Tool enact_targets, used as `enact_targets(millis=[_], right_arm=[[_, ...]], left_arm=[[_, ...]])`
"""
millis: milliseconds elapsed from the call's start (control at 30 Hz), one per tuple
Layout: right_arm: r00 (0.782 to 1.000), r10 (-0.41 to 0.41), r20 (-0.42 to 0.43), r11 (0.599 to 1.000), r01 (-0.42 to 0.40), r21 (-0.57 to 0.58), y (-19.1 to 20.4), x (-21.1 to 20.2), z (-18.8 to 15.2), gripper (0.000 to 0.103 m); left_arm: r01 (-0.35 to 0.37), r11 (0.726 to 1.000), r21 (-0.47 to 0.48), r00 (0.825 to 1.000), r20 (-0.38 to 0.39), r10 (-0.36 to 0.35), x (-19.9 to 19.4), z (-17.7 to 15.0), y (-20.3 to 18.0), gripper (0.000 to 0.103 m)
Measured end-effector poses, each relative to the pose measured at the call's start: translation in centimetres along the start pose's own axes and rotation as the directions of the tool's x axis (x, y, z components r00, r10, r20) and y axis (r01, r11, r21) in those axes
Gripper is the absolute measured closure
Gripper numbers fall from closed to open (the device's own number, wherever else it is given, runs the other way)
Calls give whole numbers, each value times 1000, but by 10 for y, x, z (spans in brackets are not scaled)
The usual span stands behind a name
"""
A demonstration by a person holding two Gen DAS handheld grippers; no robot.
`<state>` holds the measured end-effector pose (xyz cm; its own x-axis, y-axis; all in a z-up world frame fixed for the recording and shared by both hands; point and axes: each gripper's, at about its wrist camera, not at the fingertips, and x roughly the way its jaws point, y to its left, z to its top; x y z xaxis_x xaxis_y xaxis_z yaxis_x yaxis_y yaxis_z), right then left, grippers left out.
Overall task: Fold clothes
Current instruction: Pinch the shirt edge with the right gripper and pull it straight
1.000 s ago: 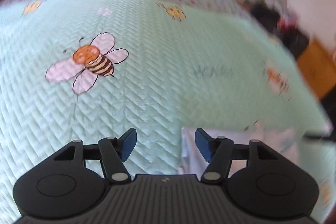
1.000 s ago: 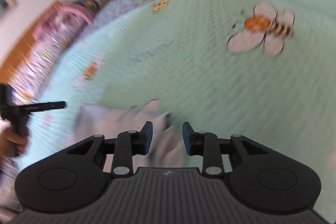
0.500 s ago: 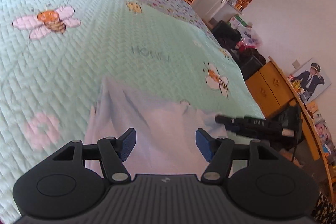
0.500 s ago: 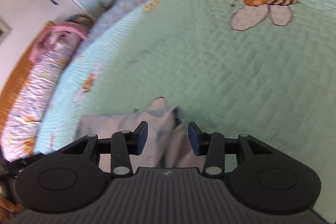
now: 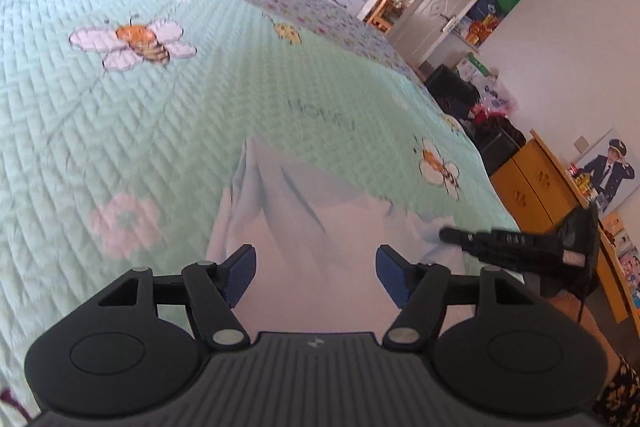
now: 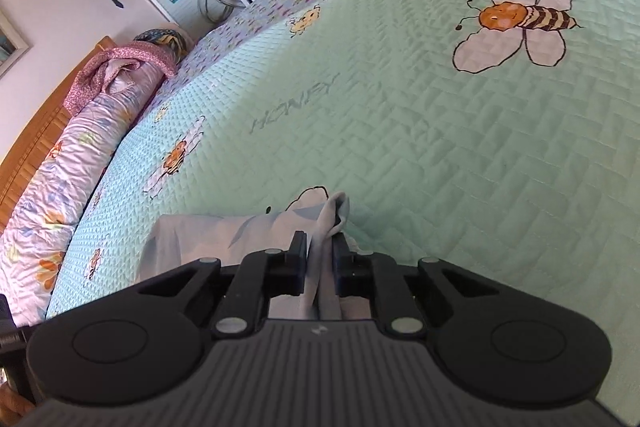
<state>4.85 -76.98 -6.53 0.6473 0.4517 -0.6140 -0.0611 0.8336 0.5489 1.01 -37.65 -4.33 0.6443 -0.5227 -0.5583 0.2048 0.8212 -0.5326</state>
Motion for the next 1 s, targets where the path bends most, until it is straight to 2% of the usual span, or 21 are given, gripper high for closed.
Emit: enact_targets(millis=[67,133,200,233,267,400,467,533,633,733,833,900,933,967,1000], right_arm=[[1000,3,7,1000,-3,14,-1,-2,-1,85],[999,-33,44,999,33,7,4,-12,-4,83],[994,-68,90,998,69,-7,10,-27,-9,67],[990,-85,115,996,88,-15,13,-36,-13,53],[987,-109,118,993,113,-27,17,-43,-19,47],[977,-172,129,975,187,-120,36,-55,-46,43],[964,-227,137,951,250,-182,44,-47,-56,34],[955,-265,136,935,288,-207,47,-36,-59,34],[961,-251,117,947,269,-179,40,-22,-55,34],[959,-276,64,952,282,-118,27,-7,-48,34],[977,-203,68,976,207,-62,20,-3,-52,33],[990,-118,79,992,121,-38,18,-1,-55,42],[995,-62,82,998,63,-11,15,1,-55,56],[998,-7,66,997,2,78,3,5,-54,73],[997,50,55,984,-59,167,-10,9,-54,79]], left_arm=[[-8,1000,-21,1000,9,8,7,7,5,33],[-20,999,-46,1000,6,20,14,13,8,33],[-23,997,-77,1000,-8,22,19,13,11,33],[-21,996,-83,1000,-8,20,20,12,11,33],[-20,996,-88,1000,-9,19,21,11,11,33],[-17,996,-88,1000,-17,16,23,3,8,33],[-21,996,-88,1000,-24,19,23,0,7,33],[-30,996,-79,999,-26,28,24,-1,6,33],[-45,997,-57,999,-20,44,24,1,6,33],[-49,996,-70,999,-21,47,28,5,12,33],[-55,996,-66,998,-28,54,35,6,14,32],[-48,996,-72,999,-29,46,36,6,15,32],[-44,996,-76,999,-30,42,37,6,15,32],[-42,996,-82,999,-31,40,36,6,16,32],[-36,995,-89,999,-33,33,36,5,17,32]])
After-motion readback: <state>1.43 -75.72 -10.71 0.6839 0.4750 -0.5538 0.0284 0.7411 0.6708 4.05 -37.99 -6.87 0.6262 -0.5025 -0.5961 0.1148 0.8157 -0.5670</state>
